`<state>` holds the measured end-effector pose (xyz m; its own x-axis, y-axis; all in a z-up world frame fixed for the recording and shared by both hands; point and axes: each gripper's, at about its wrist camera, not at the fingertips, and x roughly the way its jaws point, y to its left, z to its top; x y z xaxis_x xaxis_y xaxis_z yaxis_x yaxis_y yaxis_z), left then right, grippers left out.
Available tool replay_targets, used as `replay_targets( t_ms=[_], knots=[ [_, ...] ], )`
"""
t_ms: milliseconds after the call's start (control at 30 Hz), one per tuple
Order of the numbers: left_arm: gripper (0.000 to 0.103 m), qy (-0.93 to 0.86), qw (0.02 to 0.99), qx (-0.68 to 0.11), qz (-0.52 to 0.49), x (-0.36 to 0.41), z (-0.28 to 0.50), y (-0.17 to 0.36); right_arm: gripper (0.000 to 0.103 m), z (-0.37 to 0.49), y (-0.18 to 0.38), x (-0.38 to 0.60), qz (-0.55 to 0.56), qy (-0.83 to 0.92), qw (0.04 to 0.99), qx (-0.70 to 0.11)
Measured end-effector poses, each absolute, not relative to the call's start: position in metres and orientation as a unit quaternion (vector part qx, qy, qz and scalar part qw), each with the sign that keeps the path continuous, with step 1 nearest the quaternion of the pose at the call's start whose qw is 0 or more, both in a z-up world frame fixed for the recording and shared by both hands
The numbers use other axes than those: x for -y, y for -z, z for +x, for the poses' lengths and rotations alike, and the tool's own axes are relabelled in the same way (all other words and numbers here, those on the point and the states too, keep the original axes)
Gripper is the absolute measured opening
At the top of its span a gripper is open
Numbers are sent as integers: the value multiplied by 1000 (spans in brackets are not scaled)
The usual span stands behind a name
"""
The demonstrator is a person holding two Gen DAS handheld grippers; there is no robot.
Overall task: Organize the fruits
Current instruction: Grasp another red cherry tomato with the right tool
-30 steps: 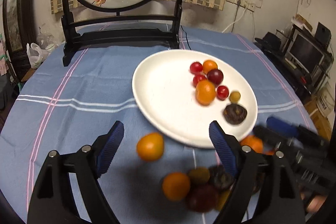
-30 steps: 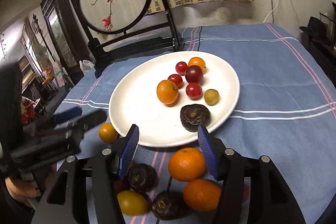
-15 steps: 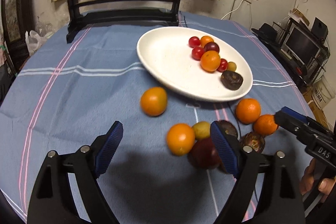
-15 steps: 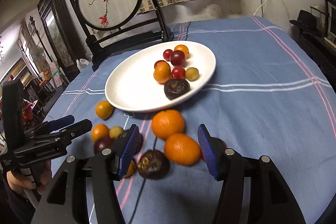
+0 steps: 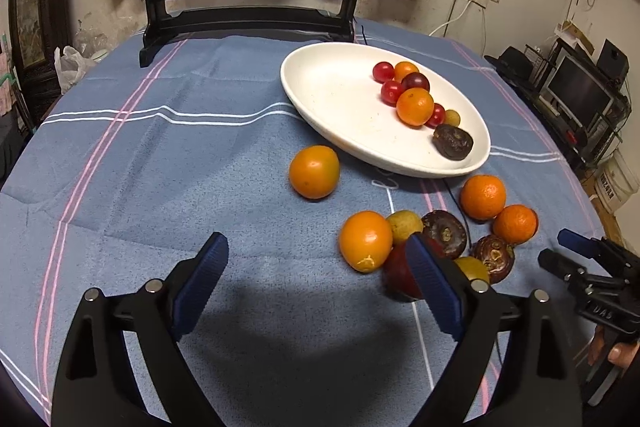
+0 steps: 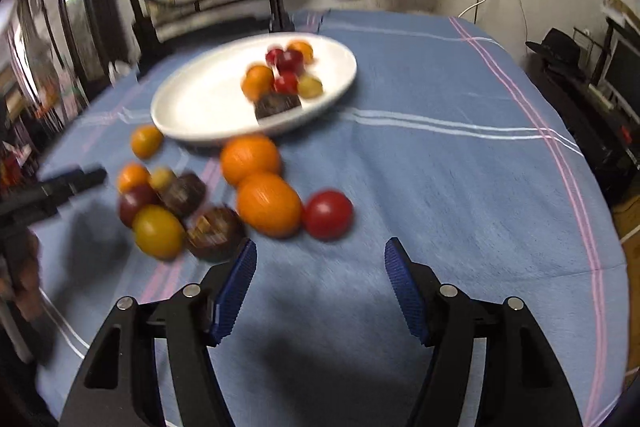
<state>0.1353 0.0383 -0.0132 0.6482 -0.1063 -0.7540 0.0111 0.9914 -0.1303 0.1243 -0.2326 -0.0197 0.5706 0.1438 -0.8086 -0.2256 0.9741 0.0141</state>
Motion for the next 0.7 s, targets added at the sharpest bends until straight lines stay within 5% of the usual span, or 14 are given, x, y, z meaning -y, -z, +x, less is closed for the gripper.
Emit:
replay_targets(
  t_ms=[500,700],
  knots=[
    [88,30,906,-419,-58,-46,140,16,53,174,34,227,-84,-107,880,-455],
    [88,28,903,-424,-61,-47,141,19,33,180,34,217,-93,-137,878,-448]
  ],
)
